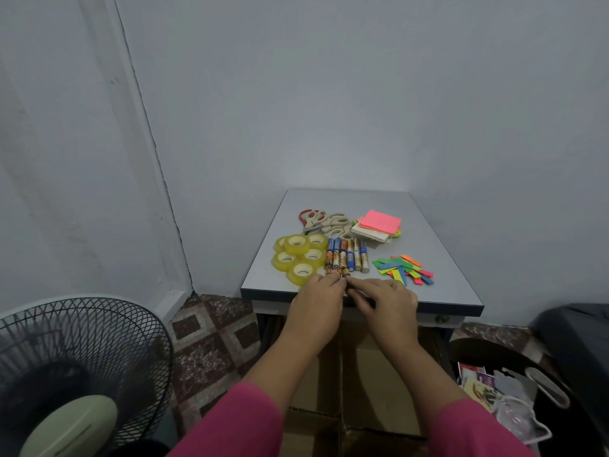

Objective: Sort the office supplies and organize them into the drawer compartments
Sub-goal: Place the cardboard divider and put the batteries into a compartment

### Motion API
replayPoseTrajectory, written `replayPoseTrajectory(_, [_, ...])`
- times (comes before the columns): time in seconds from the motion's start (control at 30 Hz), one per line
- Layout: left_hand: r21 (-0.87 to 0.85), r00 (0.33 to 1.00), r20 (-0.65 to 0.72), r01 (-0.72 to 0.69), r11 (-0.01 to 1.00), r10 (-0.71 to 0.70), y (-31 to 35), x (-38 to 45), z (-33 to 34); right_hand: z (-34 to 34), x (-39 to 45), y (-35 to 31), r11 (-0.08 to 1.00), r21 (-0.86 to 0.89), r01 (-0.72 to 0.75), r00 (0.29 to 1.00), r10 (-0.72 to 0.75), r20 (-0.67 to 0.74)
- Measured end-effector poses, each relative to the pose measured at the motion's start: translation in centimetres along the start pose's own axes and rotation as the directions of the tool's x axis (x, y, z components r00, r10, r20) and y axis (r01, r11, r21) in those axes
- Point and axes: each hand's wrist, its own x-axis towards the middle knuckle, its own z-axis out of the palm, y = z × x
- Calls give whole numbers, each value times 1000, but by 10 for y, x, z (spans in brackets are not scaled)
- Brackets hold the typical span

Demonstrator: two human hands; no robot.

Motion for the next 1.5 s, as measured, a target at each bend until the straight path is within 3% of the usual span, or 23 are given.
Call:
replayPoseTrajectory(0.37, [36, 996, -33, -78, 996, 79, -6, -4, 1, 4, -3, 11, 988, 74, 133, 989, -128, -70])
replayPoseTrajectory(0.67, [107, 971, -84, -214, 971, 223, -12, -6, 7, 1, -8, 14, 973, 179, 143, 983, -118, -140])
replayPoseTrajectory(1.1, [210, 864, -154, -445, 871, 479, -24, -3, 7, 5, -7, 24, 963, 219, 158, 983, -133, -124])
replayPoseTrajectory(1.5, [267, 783, -124, -565, 780, 610, -31, 1, 3, 2, -8, 22, 951, 260, 168, 981, -135, -141])
